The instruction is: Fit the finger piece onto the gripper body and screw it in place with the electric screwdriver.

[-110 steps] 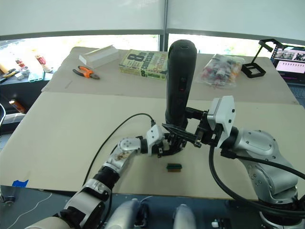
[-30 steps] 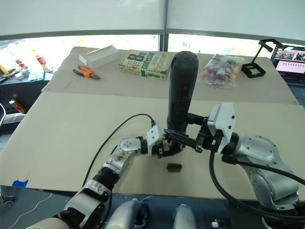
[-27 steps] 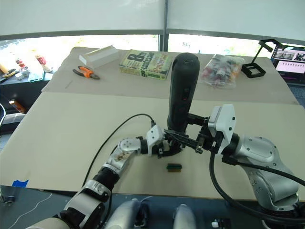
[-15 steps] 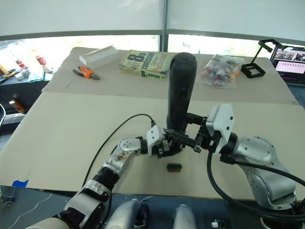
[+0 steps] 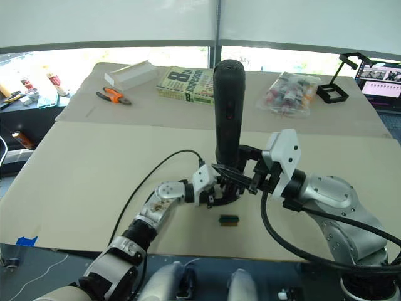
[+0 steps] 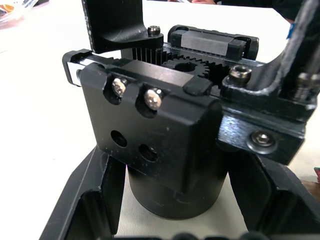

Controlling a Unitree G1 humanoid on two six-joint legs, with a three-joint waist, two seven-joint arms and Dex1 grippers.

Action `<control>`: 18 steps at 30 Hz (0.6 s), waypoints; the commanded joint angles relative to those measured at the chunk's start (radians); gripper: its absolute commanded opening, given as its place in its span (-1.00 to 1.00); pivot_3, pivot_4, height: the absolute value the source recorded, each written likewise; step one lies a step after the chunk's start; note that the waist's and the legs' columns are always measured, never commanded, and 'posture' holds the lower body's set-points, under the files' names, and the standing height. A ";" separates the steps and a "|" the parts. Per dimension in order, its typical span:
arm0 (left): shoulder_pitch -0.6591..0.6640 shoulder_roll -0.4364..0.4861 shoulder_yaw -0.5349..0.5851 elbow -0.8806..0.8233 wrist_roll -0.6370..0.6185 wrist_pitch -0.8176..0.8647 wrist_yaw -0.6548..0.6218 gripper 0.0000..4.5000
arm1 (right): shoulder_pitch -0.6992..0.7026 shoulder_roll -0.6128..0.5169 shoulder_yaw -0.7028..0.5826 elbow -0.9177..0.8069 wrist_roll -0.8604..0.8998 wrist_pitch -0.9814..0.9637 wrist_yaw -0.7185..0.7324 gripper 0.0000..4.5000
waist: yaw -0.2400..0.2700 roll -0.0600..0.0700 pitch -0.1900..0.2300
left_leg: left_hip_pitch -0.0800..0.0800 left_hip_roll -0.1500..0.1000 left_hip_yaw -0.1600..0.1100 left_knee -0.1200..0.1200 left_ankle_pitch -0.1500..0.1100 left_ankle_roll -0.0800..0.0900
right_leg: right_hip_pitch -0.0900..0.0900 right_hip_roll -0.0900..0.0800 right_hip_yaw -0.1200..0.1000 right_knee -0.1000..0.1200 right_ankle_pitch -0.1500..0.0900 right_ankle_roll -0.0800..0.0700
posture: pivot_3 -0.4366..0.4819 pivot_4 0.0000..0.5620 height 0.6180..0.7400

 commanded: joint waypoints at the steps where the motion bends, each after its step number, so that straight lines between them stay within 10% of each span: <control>1: 0.011 -0.004 -0.026 0.001 0.004 0.016 -0.017 0.09 | 0.053 -0.009 0.029 0.025 -0.009 0.072 -0.023 -0.14 | 0.000 0.000 0.000 | 0.000 0.000 0.000 0.000 0.000 0.000 | 0.000 0.000 0.000 0.000 0.000 0.000 | -0.05 -0.47 1.00; 18: 0.012 0.000 -0.027 -0.004 0.006 0.020 -0.015 0.09 | 0.140 -0.004 0.075 0.061 -0.079 0.004 -0.036 -0.14 | -0.001 -0.009 -0.014 | 0.004 0.001 0.000 -0.003 -0.001 0.000 | 0.002 -0.002 0.001 -0.003 0.000 0.000 | -0.05 -0.47 1.00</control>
